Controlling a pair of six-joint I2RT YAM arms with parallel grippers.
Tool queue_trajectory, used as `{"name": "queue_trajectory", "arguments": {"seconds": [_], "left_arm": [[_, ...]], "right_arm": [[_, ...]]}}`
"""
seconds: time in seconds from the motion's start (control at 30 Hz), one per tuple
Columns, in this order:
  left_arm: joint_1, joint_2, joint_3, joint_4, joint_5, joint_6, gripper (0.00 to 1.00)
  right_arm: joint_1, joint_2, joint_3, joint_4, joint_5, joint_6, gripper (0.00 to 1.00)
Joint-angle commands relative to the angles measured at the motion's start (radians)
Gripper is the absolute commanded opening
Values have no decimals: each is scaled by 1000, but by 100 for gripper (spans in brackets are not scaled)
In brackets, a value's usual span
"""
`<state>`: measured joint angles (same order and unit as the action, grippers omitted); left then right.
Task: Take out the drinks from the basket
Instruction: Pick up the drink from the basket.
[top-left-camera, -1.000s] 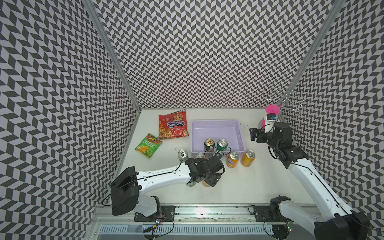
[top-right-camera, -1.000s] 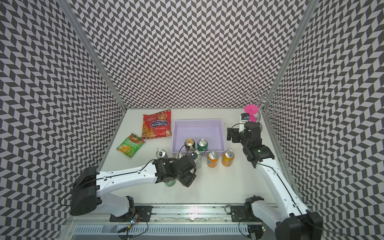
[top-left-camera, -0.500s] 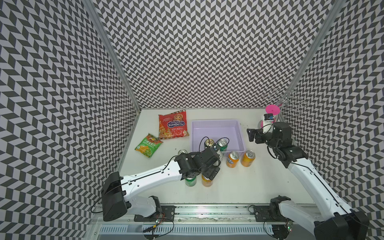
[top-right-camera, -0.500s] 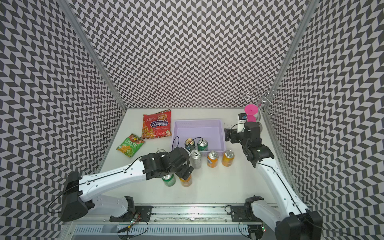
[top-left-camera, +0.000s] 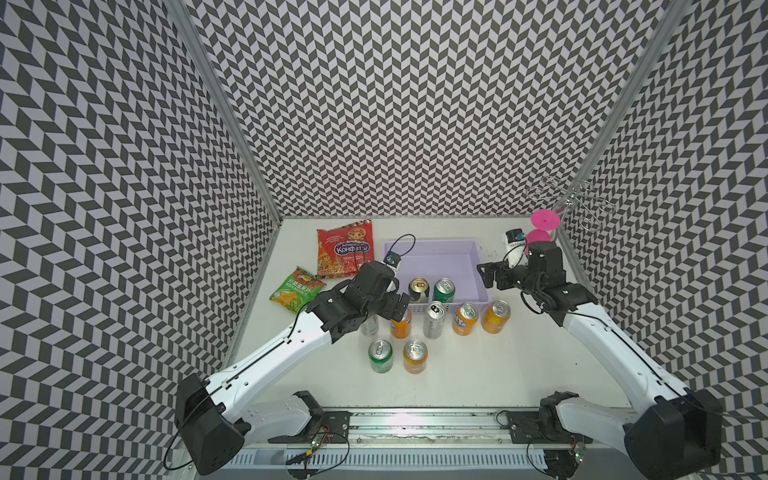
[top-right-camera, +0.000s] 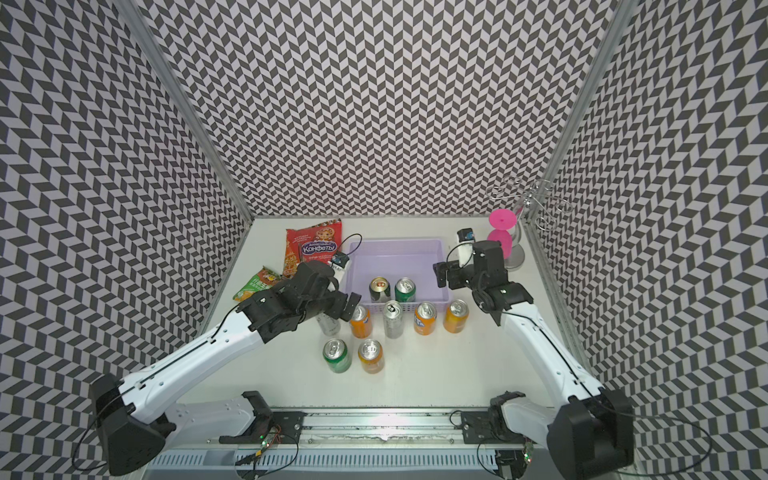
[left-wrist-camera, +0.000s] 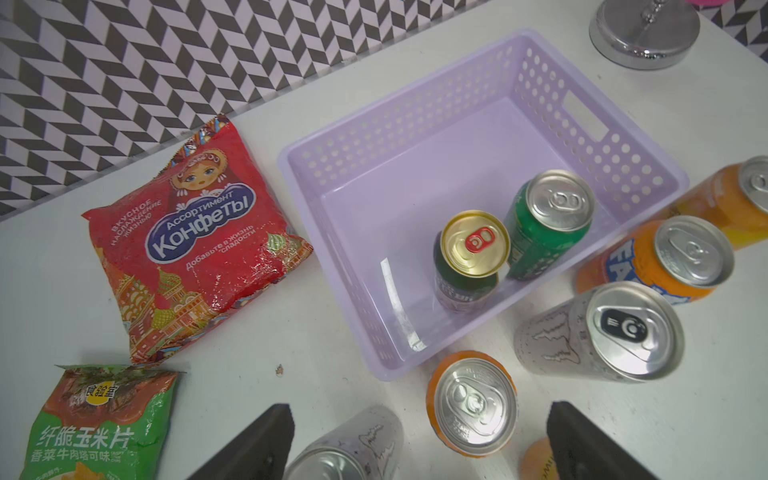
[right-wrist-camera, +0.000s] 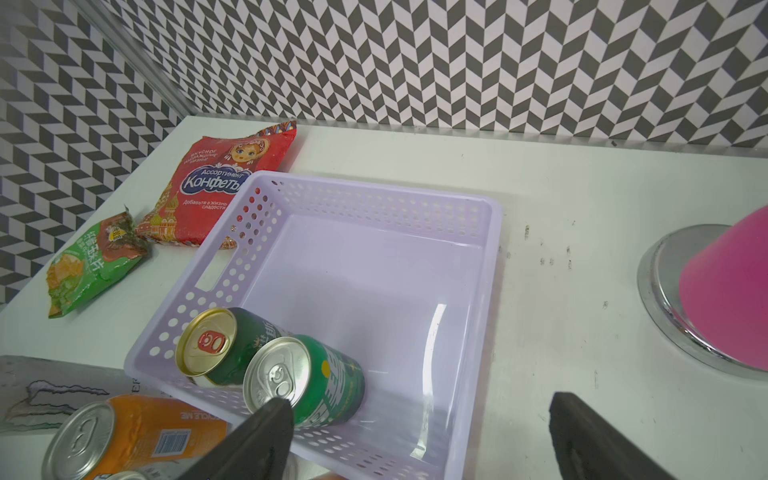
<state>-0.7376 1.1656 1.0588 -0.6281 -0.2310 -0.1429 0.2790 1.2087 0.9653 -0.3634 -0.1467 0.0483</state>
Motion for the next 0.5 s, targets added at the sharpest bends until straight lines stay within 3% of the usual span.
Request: {"name": "queue_trajectory", "arguments": {"seconds": [0.0, 0.27, 0.47], "left_arm": [[48, -46, -48, 106, 41, 5, 99], [125, -142, -148, 203, 46, -10, 99], [133, -165, -166, 206, 24, -23, 99]], "right_arm": [[65, 69, 92, -56, 42, -7, 99], [199, 288, 331, -274, 76, -1, 100], [289, 428, 463, -397, 104, -12, 100]]}}
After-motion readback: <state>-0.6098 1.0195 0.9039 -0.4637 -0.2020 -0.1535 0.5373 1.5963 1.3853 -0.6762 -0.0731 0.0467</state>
